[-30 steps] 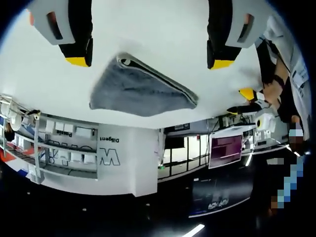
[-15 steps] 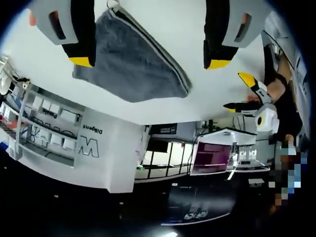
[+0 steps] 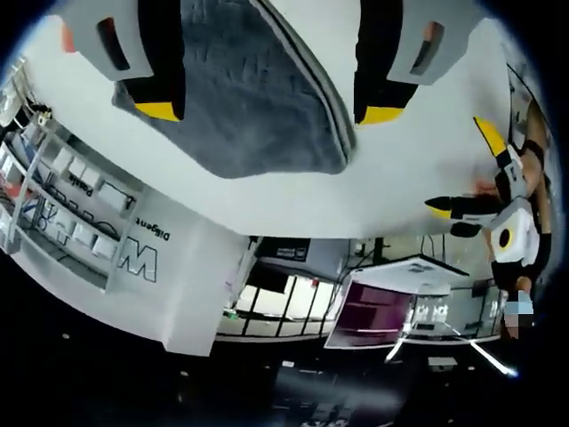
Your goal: Open the folded towel by lifting each exposed corner and separating the folded layers until the towel lies flat within the target outline without major curled edges
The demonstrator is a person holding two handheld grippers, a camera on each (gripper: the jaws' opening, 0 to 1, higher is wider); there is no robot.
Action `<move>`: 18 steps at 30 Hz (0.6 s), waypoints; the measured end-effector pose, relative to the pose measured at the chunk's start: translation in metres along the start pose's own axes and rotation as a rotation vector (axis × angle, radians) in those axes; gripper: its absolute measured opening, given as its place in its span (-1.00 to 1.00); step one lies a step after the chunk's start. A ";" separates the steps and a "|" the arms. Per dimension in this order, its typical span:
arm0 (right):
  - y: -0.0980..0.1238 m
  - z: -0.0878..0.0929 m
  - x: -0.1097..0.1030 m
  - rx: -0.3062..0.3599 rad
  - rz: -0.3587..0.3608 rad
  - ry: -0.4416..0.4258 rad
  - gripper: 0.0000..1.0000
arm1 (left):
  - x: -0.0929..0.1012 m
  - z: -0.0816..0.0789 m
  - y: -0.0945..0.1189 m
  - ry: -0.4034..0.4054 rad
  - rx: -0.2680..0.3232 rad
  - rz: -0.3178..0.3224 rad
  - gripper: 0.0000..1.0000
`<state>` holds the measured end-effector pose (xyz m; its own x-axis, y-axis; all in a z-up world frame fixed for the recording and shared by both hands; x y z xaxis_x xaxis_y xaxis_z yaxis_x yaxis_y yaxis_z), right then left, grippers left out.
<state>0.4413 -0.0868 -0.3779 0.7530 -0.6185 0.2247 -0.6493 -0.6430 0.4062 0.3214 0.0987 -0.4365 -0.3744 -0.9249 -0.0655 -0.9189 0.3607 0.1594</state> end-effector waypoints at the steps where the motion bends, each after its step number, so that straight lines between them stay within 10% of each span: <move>1: -0.004 -0.001 0.000 0.002 0.001 0.002 0.55 | 0.001 0.000 0.000 -0.001 0.000 0.002 0.95; 18: -0.091 -0.021 -0.028 -0.090 -0.049 0.212 0.20 | -0.002 0.004 0.005 0.003 -0.006 0.003 0.94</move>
<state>0.4813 -0.0014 -0.4027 0.7949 -0.4732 0.3797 -0.6067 -0.6210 0.4962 0.3170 0.1032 -0.4390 -0.3772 -0.9241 -0.0618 -0.9169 0.3632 0.1655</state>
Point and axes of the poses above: the point that each gripper's makers call its tool centre point, and the gripper's own axes: y roughly backward along the fingers, x roughly to its right, z roughly out of its underside, the point moved 3 cm from there along y, roughly backward along the fingers, and after that the axes turned 8 degrees about -z, right-handed, at the moved point
